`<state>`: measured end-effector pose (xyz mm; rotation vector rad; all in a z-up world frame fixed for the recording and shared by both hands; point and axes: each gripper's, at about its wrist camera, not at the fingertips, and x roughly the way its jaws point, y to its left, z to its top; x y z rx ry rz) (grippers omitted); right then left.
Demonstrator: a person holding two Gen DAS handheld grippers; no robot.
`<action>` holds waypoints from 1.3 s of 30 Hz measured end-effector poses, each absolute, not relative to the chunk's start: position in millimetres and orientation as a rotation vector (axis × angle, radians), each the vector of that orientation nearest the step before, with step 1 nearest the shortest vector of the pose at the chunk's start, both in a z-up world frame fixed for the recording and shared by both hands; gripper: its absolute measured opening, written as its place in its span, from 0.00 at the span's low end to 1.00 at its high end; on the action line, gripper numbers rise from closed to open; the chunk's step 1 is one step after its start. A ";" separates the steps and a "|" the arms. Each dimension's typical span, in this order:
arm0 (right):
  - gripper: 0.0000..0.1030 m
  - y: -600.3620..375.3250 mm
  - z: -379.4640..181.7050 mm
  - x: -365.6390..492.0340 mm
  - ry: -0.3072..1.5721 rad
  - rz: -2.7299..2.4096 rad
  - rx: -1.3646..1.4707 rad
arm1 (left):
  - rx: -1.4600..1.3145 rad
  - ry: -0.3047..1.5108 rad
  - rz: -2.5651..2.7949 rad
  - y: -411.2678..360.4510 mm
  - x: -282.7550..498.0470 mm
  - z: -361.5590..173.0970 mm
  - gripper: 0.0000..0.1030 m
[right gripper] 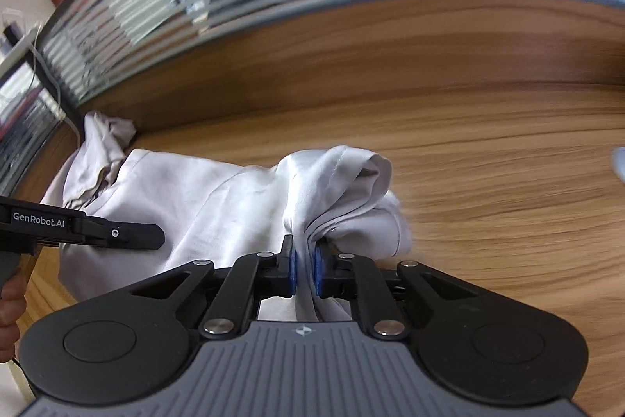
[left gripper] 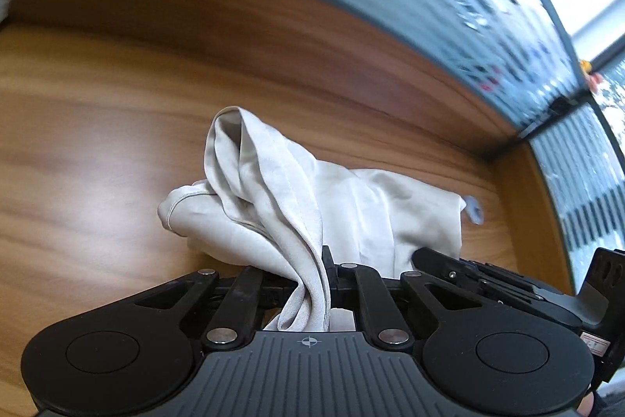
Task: Fold clothes
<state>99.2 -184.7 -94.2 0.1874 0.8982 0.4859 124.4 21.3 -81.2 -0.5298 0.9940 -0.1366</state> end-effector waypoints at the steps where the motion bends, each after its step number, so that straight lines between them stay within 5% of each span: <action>1: 0.09 -197.5 -89.1 99.5 0.892 0.474 0.188 | -0.523 0.993 -0.155 9.3 129.6 -80.1 0.10; 22: 0.09 -503.2 -28.4 240.2 0.777 0.200 0.090 | -0.592 0.888 -0.412 -223.9 288.6 -62.1 0.10; 32: 0.11 -507.0 -99.6 322.1 0.884 0.158 -0.072 | -0.580 1.008 -0.295 -235.0 319.5 -144.9 0.11; 34: 0.16 -508.8 -108.6 324.1 0.893 0.128 -0.099 | -0.576 1.023 -0.276 -228.6 314.5 -150.0 0.14; 36: 0.35 -510.5 -117.7 326.1 0.901 0.098 -0.126 | -0.564 1.034 -0.265 -222.0 308.7 -151.7 0.21; 37: 0.47 -510.9 -119.5 325.0 0.899 0.087 -0.134 | -0.553 1.036 -0.260 -218.6 304.4 -150.2 0.27; 39: 0.54 -510.6 -118.0 318.9 0.881 0.072 -0.140 | -0.532 1.031 -0.246 -211.2 296.9 -145.2 0.43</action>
